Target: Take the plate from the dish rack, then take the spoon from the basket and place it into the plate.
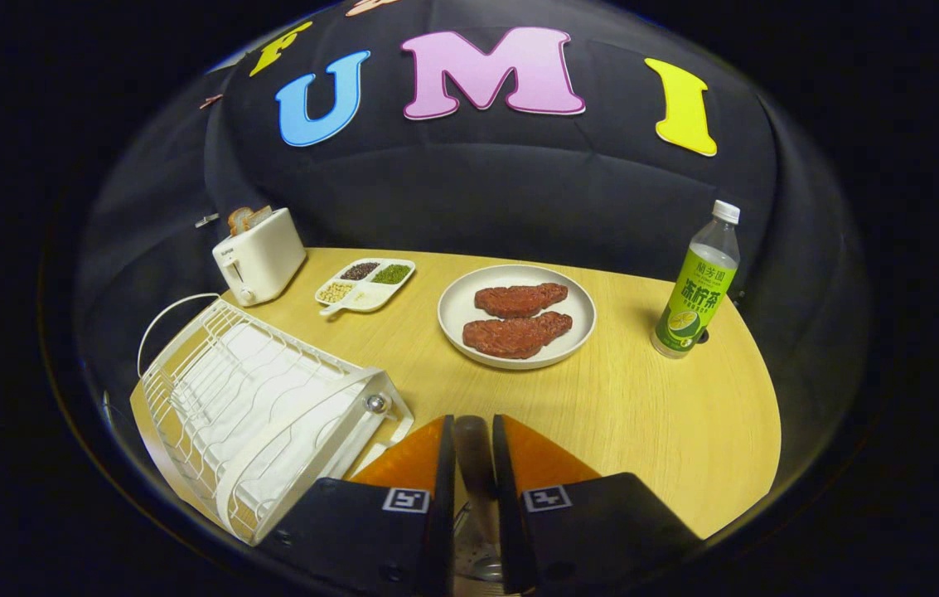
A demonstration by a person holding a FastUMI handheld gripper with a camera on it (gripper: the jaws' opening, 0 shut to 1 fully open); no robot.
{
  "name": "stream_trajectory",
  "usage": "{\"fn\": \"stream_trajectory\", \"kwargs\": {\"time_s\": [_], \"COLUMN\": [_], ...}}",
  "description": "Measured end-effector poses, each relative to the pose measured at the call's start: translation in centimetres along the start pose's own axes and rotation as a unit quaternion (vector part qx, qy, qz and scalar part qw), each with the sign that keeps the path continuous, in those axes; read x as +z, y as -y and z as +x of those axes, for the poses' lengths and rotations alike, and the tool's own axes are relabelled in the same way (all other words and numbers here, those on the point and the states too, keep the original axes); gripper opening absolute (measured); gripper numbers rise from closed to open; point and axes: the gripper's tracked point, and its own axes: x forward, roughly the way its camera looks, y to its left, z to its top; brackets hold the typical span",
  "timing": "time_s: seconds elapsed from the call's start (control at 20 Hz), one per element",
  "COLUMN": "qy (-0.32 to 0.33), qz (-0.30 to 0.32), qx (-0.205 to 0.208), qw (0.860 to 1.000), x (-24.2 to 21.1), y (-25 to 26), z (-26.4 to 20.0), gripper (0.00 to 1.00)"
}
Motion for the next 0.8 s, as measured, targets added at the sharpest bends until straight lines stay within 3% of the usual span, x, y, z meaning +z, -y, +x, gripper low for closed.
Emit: {"fn": "stream_trajectory", "kwargs": {"time_s": [0.15,0.35,0.8], "qy": [0.008,0.024,0.082], "qz": [-0.018,-0.017,0.007], "qx": [-0.001,0.010,-0.055], "qw": [1.000,1.000,0.995], "x": [0.5,1.5,7.9], "y": [0.2,-0.5,1.2], "z": [-0.7,-2.6,-11.7], "gripper": [0.17,0.13,0.12]}}
